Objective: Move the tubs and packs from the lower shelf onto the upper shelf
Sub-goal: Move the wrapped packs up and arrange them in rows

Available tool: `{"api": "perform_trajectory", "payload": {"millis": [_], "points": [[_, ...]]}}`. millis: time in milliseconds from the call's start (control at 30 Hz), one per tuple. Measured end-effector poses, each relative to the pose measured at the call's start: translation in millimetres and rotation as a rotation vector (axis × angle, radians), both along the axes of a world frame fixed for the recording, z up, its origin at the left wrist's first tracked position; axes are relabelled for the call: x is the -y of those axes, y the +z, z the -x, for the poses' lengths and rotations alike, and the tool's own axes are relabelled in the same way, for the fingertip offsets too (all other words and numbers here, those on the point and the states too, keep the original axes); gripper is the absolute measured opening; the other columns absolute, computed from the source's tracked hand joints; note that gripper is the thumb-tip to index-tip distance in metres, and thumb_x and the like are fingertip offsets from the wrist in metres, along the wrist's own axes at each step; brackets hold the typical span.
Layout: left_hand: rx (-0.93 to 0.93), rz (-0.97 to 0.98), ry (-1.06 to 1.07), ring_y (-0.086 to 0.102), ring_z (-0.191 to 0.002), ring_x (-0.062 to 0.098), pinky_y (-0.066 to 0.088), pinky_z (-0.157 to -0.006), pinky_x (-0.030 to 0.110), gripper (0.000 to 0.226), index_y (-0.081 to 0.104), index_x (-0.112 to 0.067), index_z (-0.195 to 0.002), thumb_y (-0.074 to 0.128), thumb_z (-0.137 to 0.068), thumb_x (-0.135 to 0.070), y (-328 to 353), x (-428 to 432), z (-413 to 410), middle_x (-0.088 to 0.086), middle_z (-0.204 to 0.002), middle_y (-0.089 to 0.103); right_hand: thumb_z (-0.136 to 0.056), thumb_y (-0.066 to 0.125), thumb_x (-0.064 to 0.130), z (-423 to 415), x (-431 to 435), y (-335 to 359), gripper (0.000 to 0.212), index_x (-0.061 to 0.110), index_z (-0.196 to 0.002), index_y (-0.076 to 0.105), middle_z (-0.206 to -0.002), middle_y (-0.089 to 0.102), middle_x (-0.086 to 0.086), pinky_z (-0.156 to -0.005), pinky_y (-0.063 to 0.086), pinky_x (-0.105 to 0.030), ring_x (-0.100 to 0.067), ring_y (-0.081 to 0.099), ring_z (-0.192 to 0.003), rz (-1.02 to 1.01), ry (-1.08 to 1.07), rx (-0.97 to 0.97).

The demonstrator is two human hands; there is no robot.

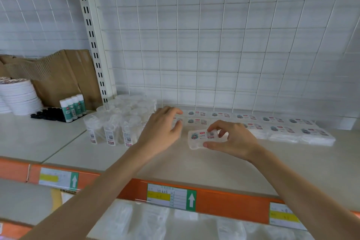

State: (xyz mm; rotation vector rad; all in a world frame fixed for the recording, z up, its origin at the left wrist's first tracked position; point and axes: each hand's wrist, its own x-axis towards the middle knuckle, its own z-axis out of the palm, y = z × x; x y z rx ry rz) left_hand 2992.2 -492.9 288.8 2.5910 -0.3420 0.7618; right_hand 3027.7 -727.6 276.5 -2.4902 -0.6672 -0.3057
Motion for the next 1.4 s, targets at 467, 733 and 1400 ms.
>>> {"api": "perform_trajectory", "payload": {"millis": [467, 733, 1400], "points": [[-0.158, -0.330, -0.055, 0.042, -0.133, 0.018, 0.031, -0.113, 0.036, 0.038, 0.048, -0.019, -0.136, 0.047, -0.099, -0.028, -24.2, -17.7, 4.9, -0.002, -0.142, 0.048, -0.077, 0.061, 0.049, 6.9, -6.9, -1.3, 0.038, 0.030, -0.108, 0.073, -0.112, 0.069, 0.019, -0.098, 0.043, -0.024, 0.001, 0.058, -0.107, 0.113, 0.179, 0.157], [-0.186, -0.321, -0.060, 0.036, -0.135, 0.018, 0.028, -0.113, 0.036, 0.042, 0.043, -0.019, -0.139, 0.048, -0.098, -0.028, -27.0, -20.4, 3.8, -0.002, -0.144, 0.044, -0.072, 0.045, 0.069, 7.2, -12.1, -3.5, 0.071, 0.035, -0.133, 0.058, -0.138, 0.054, 0.021, -0.112, 0.034, -0.032, -0.002, 0.043, -0.132, 0.236, 0.170, 0.081], [-0.036, -0.211, -0.085, 0.043, -0.133, 0.016, 0.030, -0.110, 0.031, 0.057, 0.041, -0.019, -0.142, 0.049, -0.096, -0.051, -21.8, -16.6, 15.9, -0.004, -0.144, 0.046, -0.087, 0.055, 0.061, 22.2, -14.6, 9.1, 0.058, 0.036, -0.139, 0.046, -0.140, 0.049, 0.014, -0.106, 0.031, -0.026, -0.007, 0.042, -0.130, 0.091, 0.023, 0.042]]}}
